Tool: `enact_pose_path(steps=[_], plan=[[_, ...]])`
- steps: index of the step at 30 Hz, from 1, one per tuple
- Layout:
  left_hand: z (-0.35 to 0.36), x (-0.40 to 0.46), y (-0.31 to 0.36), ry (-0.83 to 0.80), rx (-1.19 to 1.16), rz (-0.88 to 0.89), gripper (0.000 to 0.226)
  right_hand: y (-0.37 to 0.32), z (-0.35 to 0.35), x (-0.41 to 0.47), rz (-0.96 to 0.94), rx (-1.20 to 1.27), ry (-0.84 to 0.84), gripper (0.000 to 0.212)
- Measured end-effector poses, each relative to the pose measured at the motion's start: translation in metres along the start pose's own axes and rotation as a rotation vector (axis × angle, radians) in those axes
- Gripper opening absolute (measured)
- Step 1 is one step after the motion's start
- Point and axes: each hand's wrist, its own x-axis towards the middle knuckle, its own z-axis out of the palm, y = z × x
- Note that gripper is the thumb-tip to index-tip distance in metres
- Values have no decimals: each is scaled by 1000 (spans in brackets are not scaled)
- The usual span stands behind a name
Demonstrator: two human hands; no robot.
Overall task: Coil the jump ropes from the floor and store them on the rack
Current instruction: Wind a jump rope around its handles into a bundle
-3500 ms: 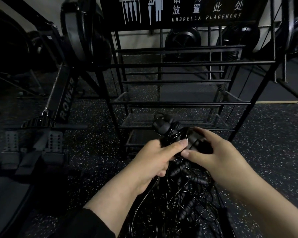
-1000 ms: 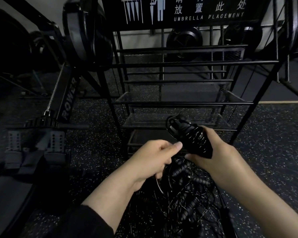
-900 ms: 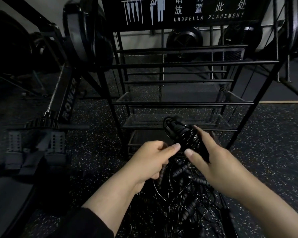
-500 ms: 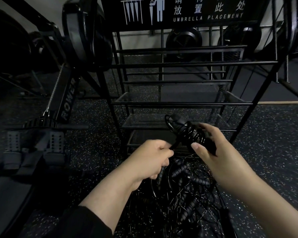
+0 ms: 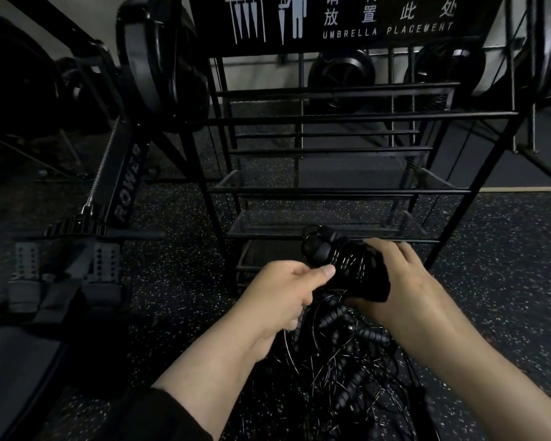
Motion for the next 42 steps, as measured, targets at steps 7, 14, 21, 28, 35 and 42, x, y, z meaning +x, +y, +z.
enact_pose_path(steps=[7,14,21,28,35,42], plan=[[-1,1,1,46,61,63,21,0,-2,-4,17,196,-47,77],[11,0,5,40,468,196,27,-5,-1,-4,38,260,53,79],[5,-9,10,23,1083,316,24,-9,7,-3,7,1,-25,87],[-11,-15,24,-177,1218,521,10,-4,10,-1,-63,-237,-384,86],[-35,-11,21,-199,988,522,34,-7,-13,-10,-213,-46,-586,64],[-46,-10,26,-295,401,371,19,-2,-24,-17,-142,680,-887,69]])
